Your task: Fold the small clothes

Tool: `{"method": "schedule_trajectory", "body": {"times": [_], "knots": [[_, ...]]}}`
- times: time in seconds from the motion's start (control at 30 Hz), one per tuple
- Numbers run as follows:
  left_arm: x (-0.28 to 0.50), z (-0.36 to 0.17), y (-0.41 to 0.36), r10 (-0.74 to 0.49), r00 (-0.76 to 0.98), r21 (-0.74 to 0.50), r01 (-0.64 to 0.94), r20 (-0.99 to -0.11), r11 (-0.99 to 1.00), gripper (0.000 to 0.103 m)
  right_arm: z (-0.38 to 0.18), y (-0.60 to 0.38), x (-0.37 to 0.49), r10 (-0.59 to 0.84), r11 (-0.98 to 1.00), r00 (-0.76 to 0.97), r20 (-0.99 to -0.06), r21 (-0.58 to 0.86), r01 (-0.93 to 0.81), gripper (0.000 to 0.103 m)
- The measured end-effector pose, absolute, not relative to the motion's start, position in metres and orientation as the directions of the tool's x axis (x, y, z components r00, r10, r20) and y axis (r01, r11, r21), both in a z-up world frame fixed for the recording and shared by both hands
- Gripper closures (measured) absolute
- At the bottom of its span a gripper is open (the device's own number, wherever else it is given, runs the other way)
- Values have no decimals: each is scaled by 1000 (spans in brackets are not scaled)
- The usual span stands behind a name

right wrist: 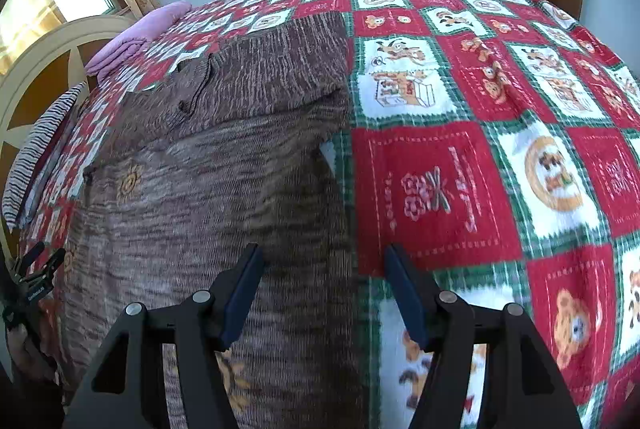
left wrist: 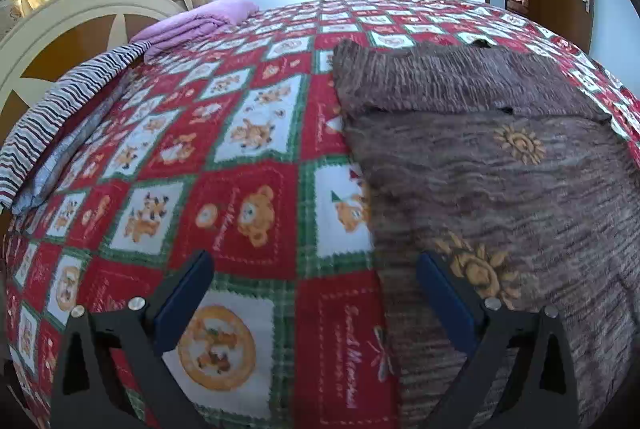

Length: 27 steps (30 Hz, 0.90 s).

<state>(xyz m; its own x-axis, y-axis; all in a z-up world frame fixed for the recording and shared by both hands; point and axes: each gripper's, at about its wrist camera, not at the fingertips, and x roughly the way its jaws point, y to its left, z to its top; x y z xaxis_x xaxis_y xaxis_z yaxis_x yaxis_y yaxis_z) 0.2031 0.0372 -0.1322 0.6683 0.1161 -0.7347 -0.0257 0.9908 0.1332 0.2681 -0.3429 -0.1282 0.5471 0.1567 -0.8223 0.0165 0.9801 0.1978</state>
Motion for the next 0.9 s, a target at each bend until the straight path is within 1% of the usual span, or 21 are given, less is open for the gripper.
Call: {"method": "schedule_trajectory", "body": {"times": [0.1, 0.23, 0.43, 0.63, 0.9], "knots": [[199, -136, 34, 115, 658, 134, -22, -744, 991, 0, -129, -342, 258, 149, 982, 556, -818, 187, 13, 38], [192, -137, 31, 103, 655, 126, -11, -749, 992, 0, -131, -337, 245, 141, 985, 554, -820, 173, 4, 35], [183, -136, 26, 79, 645, 110, 8, -760, 994, 0, -131, -331, 228, 118, 991, 557, -822, 137, -7, 35], [169, -137, 21, 45, 635, 90, 39, -771, 995, 0, -130, -332, 210, 124, 989, 550, -826, 149, 1, 35], [151, -138, 14, 32, 629, 100, 73, -777, 992, 0, -132, -328, 184, 115, 991, 541, -833, 130, -10, 33]]}}
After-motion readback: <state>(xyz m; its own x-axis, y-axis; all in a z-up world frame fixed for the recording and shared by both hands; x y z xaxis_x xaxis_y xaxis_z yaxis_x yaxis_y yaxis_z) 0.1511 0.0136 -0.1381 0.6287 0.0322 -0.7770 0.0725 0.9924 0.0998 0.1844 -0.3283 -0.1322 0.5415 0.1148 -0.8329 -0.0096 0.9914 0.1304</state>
